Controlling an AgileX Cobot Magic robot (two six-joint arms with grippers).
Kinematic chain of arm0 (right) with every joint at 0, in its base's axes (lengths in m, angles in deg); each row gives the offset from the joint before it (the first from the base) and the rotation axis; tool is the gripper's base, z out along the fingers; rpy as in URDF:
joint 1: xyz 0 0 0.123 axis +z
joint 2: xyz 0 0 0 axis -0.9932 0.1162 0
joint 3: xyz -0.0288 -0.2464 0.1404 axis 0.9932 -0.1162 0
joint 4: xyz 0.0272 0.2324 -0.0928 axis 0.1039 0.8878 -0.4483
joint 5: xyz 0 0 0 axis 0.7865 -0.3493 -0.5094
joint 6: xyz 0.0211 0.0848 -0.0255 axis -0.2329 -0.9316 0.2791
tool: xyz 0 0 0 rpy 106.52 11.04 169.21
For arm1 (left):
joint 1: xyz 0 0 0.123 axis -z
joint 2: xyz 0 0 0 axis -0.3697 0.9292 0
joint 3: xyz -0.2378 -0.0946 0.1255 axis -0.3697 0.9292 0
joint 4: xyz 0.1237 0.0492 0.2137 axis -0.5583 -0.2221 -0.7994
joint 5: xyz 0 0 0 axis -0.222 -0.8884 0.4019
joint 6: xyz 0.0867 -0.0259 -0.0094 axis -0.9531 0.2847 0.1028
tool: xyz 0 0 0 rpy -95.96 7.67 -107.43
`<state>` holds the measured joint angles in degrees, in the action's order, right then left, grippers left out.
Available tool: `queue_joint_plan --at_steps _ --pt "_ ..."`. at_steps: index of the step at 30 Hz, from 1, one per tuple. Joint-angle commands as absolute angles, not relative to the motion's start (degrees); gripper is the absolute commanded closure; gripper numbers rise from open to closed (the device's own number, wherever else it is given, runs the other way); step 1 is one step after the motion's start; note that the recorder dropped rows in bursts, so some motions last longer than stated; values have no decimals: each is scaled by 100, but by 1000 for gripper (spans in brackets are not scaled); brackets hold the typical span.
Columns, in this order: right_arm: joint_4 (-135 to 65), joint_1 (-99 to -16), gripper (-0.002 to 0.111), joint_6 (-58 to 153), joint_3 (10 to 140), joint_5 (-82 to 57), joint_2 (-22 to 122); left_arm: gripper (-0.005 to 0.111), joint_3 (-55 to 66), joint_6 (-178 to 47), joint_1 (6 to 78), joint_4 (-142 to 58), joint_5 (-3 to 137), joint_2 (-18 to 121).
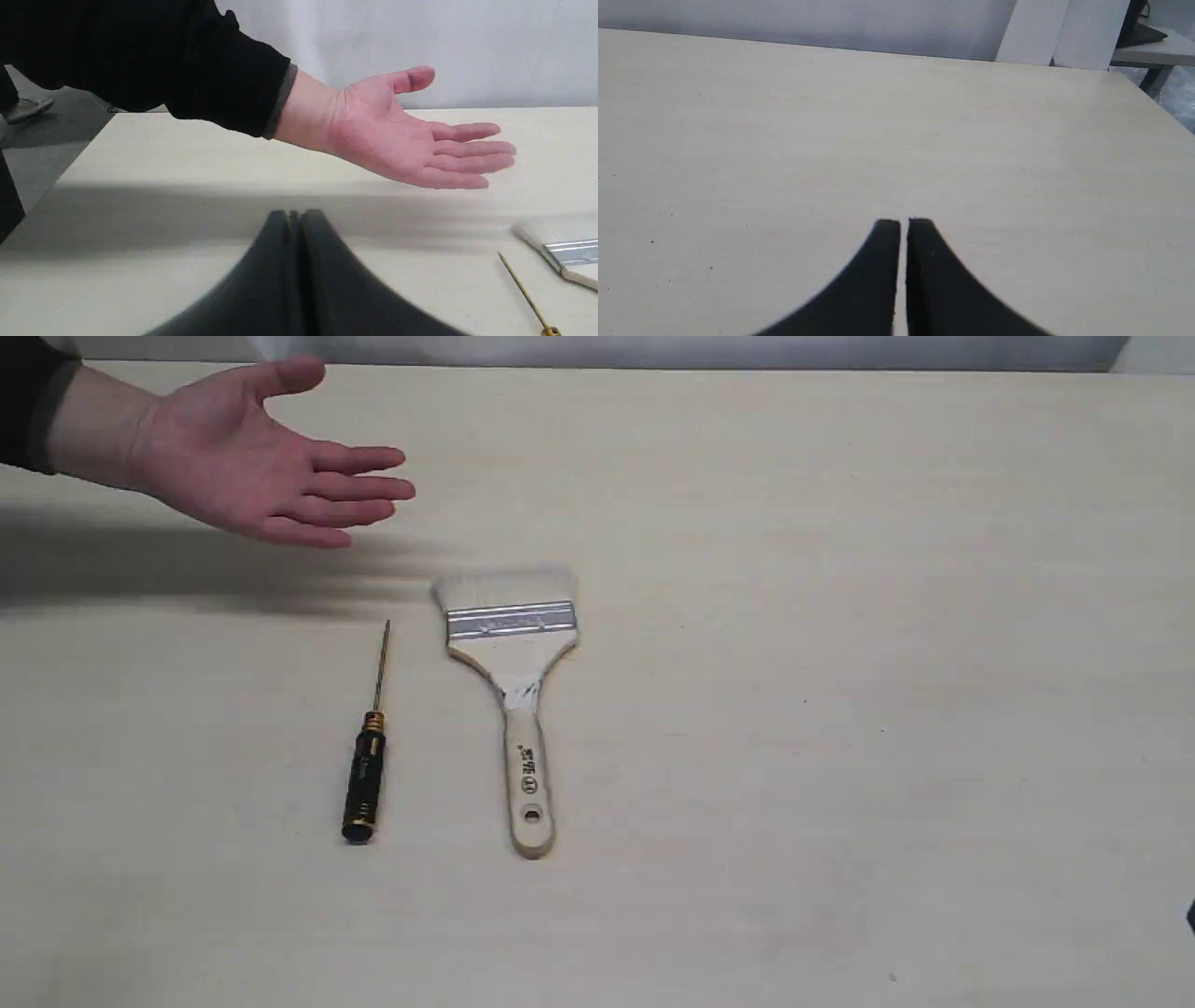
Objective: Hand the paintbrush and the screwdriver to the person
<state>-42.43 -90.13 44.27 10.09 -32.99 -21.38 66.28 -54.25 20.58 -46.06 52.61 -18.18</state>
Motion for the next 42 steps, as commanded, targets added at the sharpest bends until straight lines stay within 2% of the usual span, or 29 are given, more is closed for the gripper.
queue_joint_plan --at_steps 1,9,18,23,27,30,34,42 --pt "-4219 -9053 104 4411 990 -3300 -2173 107 6640 -5414 2106 -4582 5292 -1833" --pt "-4516 -9053 104 4605 990 -3136 -2173 107 6640 -5414 2106 -4596 5295 -1833" --pt "-4291 -9053 104 4566 990 -570 -2173 107 6640 -5414 2106 -4596 5295 -1833" --pt "-4291 -9053 104 4566 990 99 -2173 107 6640 -5414 2106 -4596 5295 -1833" --pt "-4132 -9053 104 4356 990 309 -2173 107 6640 -5414 2106 -4596 5295 -1833" --pt "-3084 -9053 104 3017 990 375 -2173 107 6640 -5414 2106 -4596 5295 -1833" --pt "-2489 -9053 104 2860 990 401 -2173 107 6640 -5414 2106 -4581 5282 -1833" --pt "-2695 -9053 104 2565 990 368 -2173 107 6640 -5414 2106 -4581 5292 -1833"
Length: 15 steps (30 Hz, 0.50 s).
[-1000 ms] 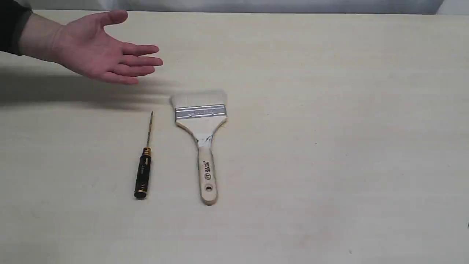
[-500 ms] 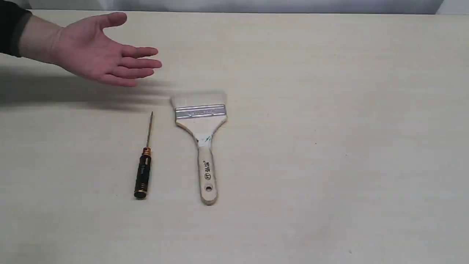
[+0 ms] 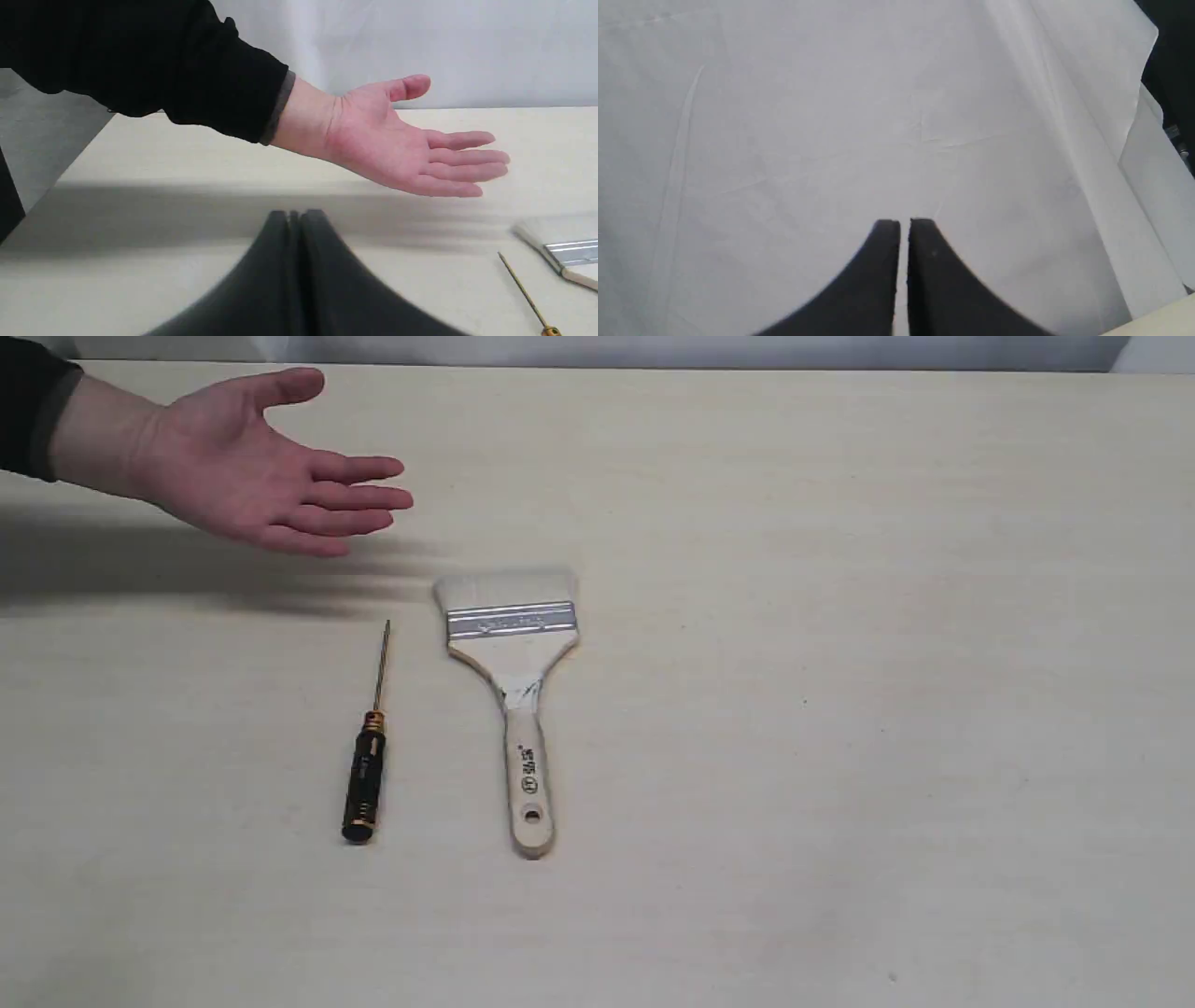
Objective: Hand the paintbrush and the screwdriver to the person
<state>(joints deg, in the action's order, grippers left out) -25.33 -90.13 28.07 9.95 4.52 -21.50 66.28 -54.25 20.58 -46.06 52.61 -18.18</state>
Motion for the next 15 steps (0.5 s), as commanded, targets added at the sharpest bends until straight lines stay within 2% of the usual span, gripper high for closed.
queue_joint_plan --at_steps 1,4,7,10,15 --pt "-2972 -9053 104 2391 990 149 -2173 107 6640 -5414 2106 -4581 5292 -1833" --pt "-4772 -9039 104 1121 1346 -381 -2092 107 6640 -5414 2106 -4581 5292 -1833" --pt "-6807 -8888 103 -712 1614 419 -1544 107 6640 -5414 2106 -4581 5292 -1833" --pt "-9358 -8778 92 -2475 2359 1263 -552 107 6640 -5414 2106 -4581 5292 -1833" --pt "-12498 -8778 89 -5141 3731 1349 1153 107 6640 -5414 2106 -4581 5292 -1833"
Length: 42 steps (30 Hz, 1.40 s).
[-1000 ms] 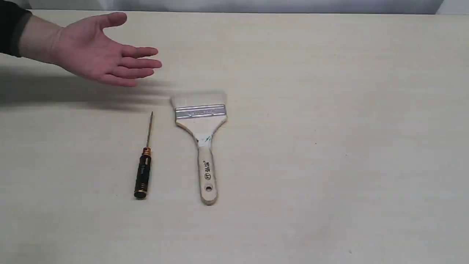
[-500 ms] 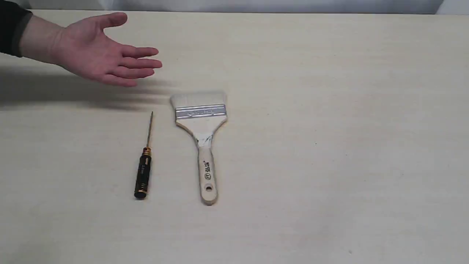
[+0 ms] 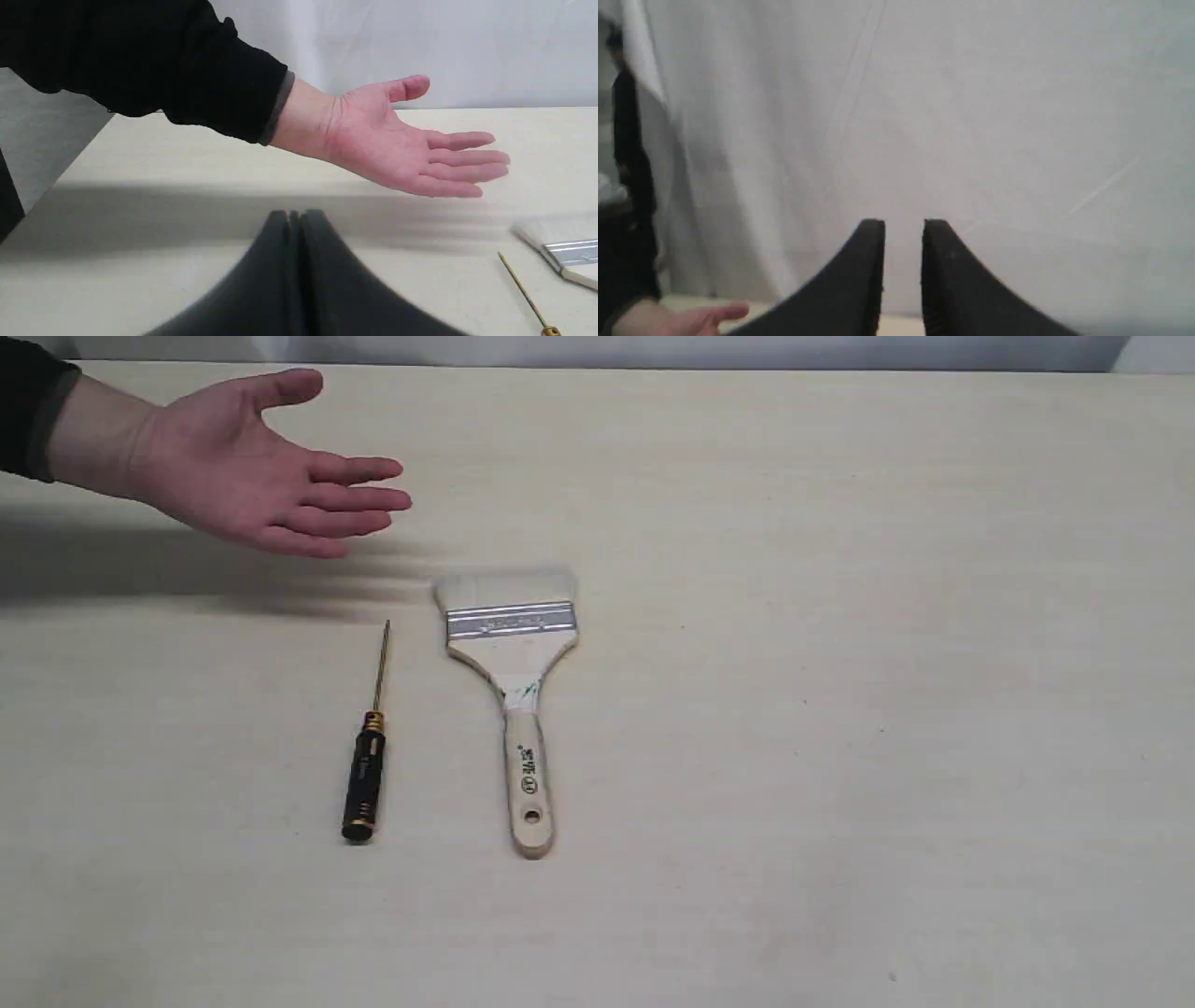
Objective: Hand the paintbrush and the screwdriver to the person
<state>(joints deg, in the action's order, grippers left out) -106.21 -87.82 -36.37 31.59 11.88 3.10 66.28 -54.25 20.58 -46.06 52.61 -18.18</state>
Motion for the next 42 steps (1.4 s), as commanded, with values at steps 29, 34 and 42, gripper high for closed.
queue_joint_plan --at_steps 29,34,42 --pt "-10073 -4515 84 -2377 5835 -3316 6130 107 6640 -5414 2106 -4593 5296 -1833" --pt "-6655 -4515 57 706 6823 -3700 6755 107 6640 -5414 2106 -4582 5282 -1833" --pt "-4501 -4515 52 2077 8302 -5556 7925 107 6640 -5414 2106 -4582 5282 -1833"
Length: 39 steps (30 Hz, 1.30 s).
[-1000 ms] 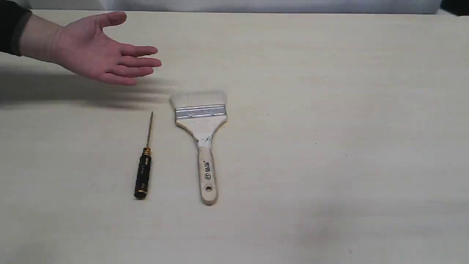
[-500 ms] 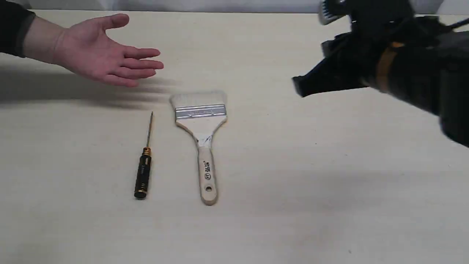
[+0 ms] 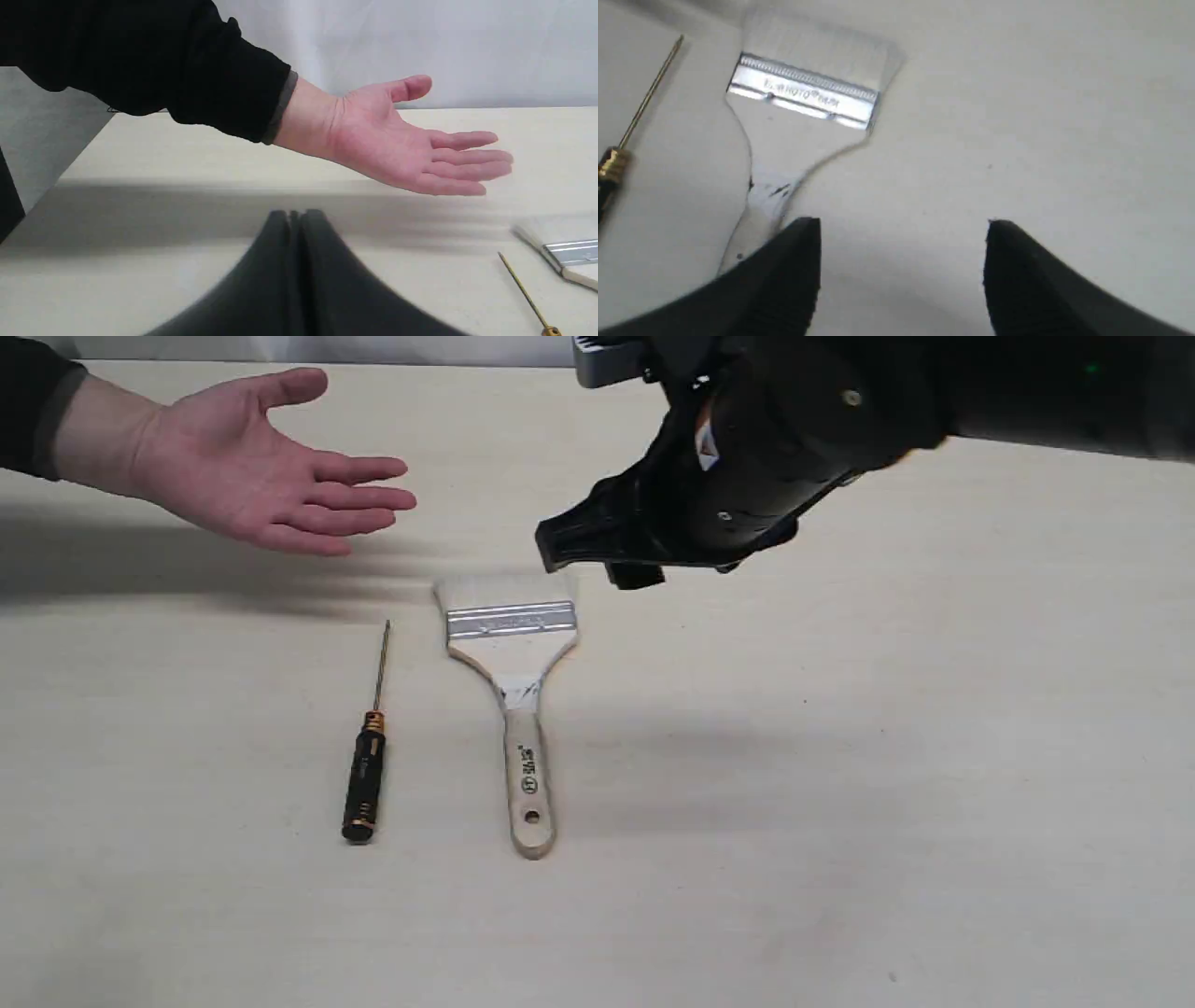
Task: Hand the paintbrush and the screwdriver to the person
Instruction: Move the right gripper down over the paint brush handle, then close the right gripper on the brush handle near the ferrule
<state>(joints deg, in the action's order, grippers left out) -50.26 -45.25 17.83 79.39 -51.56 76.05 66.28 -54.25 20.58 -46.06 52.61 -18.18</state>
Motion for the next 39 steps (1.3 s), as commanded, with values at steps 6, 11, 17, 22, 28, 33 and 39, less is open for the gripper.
queue_joint_plan --at_steps 6,11,17,22,28,33,39 --pt "-3533 -4515 52 2657 8903 -5568 8673 107 6640 -5414 2106 -4582 5282 -1833" --pt "-3361 -4515 52 2651 9285 -5746 9330 107 6640 -5414 2106 -4582 5282 -1833" --pt "-3297 -4515 52 2670 9387 -5730 9745 107 6640 -5414 2106 -4582 5282 -1833" --pt "-3364 -4286 52 2753 9387 -5490 9847 107 6640 -5414 2106 -4595 5297 -1833" --pt "-3614 -4058 52 2299 9387 -4961 9911 107 6640 -5414 2106 -4595 5297 -1833" --pt "-3988 -4058 52 1942 9387 -5276 10062 107 6640 -5414 2106 -4595 5297 -1833" --pt "-3949 -4058 52 1818 9387 -5262 10211 107 6640 -5414 2106 -4595 5297 -1833"
